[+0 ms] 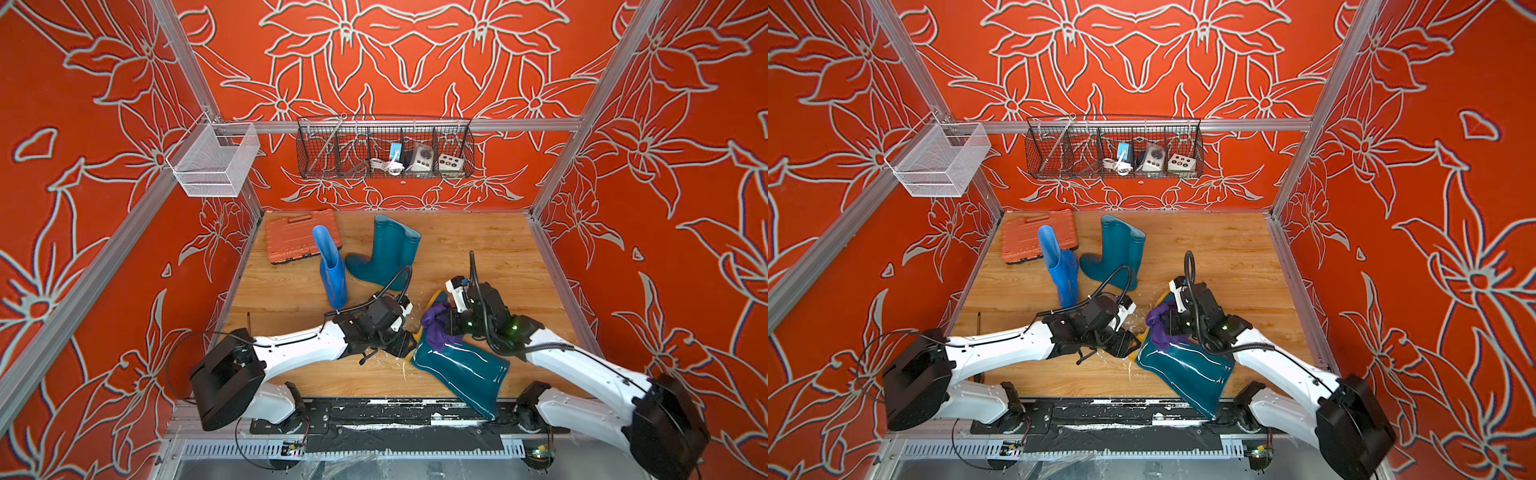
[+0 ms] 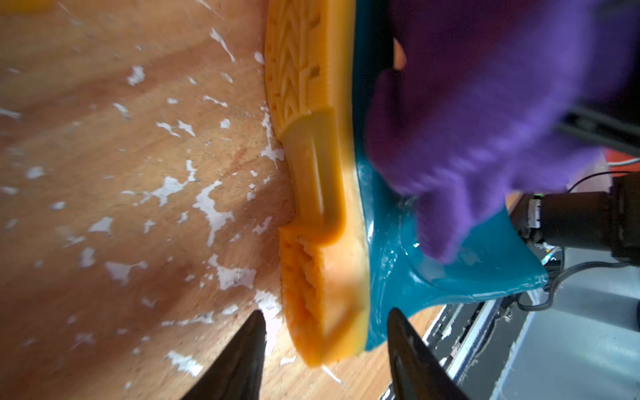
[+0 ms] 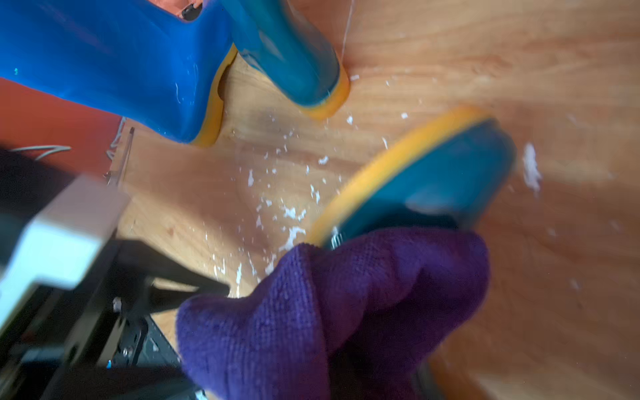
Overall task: Wipe the rubber boots with a cloth
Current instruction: Wipe the dirt off the rubber boot.
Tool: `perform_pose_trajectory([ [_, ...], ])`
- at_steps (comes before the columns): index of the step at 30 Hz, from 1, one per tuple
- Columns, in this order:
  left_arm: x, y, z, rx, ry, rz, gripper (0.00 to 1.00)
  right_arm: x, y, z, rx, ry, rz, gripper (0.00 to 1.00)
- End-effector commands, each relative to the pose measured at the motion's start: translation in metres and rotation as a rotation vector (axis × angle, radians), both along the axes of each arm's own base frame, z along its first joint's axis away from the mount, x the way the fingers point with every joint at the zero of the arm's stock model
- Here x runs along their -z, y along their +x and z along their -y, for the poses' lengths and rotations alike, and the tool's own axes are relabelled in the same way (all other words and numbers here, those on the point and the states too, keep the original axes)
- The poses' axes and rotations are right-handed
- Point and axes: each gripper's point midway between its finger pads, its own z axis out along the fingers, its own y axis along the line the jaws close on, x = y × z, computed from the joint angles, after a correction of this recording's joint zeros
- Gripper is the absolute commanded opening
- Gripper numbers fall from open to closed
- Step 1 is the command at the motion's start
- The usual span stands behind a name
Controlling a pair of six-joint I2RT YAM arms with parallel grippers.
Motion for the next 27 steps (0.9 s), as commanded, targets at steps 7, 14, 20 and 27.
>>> perform_pose_trajectory([
  [7, -0.004, -0.002, -0.039, -0.113, 0.030, 0.033, 0.53, 0.026, -0.044, -0.021, -0.047, 0.048, -0.080, 0.00],
  [14, -0.016, 0.007, -0.050, -0.162, 0.004, 0.052, 0.51, 0.035, -0.076, -0.007, -0.025, 0.036, -0.083, 0.00],
  [20, -0.015, 0.006, -0.055, -0.177, 0.008, 0.041, 0.51, -0.009, -0.040, 0.002, -0.005, -0.005, 0.063, 0.00],
  [27, -0.014, 0.005, -0.058, -0.195, 0.005, 0.032, 0.51, 0.012, -0.036, -0.039, -0.086, 0.039, -0.044, 0.00],
])
